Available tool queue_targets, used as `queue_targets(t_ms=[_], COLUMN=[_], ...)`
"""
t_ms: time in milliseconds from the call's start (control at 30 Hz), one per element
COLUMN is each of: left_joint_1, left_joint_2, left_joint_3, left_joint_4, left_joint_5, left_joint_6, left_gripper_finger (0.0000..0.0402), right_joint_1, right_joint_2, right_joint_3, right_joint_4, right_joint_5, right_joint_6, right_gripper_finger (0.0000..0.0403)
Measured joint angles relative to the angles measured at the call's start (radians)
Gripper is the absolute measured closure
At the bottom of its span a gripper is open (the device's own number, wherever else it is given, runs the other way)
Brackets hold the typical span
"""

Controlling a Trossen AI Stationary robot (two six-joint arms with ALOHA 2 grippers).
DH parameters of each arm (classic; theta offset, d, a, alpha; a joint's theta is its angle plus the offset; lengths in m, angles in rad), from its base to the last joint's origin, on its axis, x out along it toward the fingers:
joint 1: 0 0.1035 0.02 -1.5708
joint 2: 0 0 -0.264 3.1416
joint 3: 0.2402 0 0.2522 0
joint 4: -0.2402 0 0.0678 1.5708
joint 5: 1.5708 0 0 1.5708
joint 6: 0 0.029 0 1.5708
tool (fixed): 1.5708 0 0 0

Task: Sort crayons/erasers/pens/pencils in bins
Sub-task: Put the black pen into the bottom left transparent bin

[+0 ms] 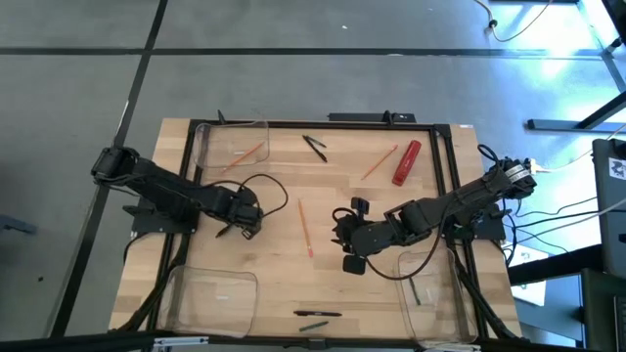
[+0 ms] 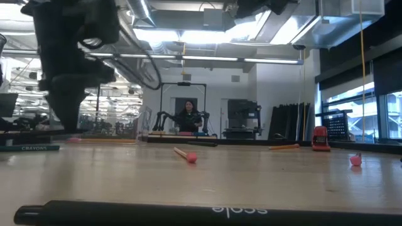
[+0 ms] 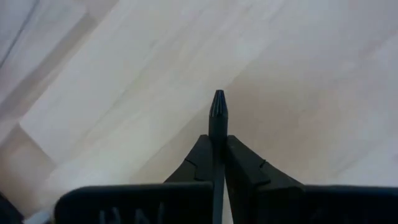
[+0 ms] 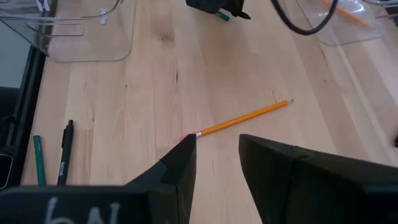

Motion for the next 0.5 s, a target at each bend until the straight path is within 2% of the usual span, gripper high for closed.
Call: queue_targets(t_ms=[500], left_joint_1=[-0.027], left_joint_2=[-0.001], left_joint_3=[0.241], left_joint_4=[-0.139], left_joint_5=[-0.032], left_joint_6=[0.221], left_gripper_finger=[0.0395], right_joint_1=[0.0], right_joint_2=[0.0], right_joint_3=[0.0], right_joint_4=[0.001], right_joint_5=[0.001], right_joint_6=[0.0], right_gripper_finger=[0.0279])
